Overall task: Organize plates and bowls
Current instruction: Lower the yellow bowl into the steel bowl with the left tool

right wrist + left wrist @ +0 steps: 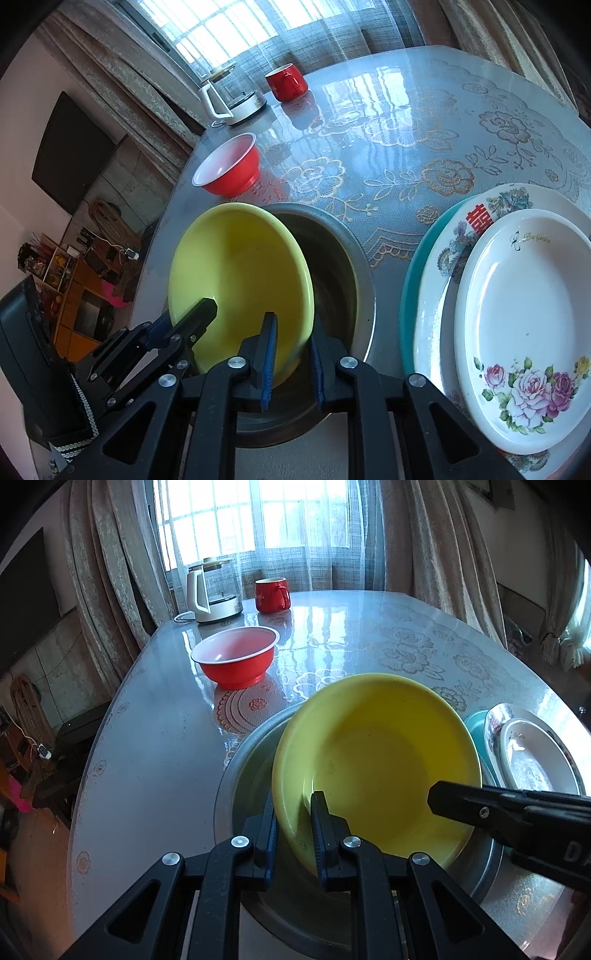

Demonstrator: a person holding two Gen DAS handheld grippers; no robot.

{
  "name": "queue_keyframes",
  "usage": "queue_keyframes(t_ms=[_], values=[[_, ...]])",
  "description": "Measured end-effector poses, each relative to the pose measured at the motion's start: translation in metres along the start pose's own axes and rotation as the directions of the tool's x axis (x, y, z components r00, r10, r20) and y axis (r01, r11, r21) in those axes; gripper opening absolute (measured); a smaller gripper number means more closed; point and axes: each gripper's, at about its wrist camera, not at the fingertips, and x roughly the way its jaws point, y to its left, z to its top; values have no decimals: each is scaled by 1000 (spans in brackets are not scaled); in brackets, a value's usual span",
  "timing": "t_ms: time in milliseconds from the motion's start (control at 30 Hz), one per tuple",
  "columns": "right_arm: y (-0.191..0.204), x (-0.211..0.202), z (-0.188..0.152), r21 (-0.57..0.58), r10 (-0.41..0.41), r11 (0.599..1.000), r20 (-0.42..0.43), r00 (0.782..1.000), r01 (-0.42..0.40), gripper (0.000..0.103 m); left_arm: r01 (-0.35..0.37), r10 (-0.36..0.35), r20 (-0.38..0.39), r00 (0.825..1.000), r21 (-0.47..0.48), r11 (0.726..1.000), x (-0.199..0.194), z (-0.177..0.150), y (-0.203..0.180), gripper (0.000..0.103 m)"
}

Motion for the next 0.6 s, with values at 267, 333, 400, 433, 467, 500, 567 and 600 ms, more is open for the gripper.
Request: queue_keyframes(t_ms=[267, 333, 400, 433, 467, 500, 567, 600], values=[[1, -5, 3, -15, -21, 1000, -3, 1000, 21, 21, -4, 4, -14, 1000, 9, 1000, 4, -3, 0, 17], [2, -6, 3, -20, -29, 999, -4, 1000, 29, 21, -8, 8, -14, 1000, 11, 1000, 4, -3, 0, 18], [4, -7, 3, -27, -29, 999, -5, 1000, 29, 21, -12, 12, -13, 1000, 15, 1000, 4, -3, -1, 18], [5, -7, 3, -27, -29, 999, -5, 1000, 29, 21, -14, 15, -12, 1000, 18, 1000, 4, -4, -1, 19], [5, -8, 3, -25, -26, 999, -6, 1000, 26, 21, -19, 19, -9, 1000, 22, 1000, 4, -4, -1, 19], [5, -9, 3, -25, -21, 999, -7, 1000, 21, 21, -24, 24, -6, 1000, 26, 999, 3, -4, -2, 19], [7, -12, 2, -31, -19, 999, -9, 1000, 19, 22, -31, 31, -4, 1000, 36, 999, 3, -5, -3, 20], [8, -12, 2, -34, -20, 999, -10, 1000, 20, 23, -35, 35, -2, 999, 39, 999, 3, -6, -4, 20]])
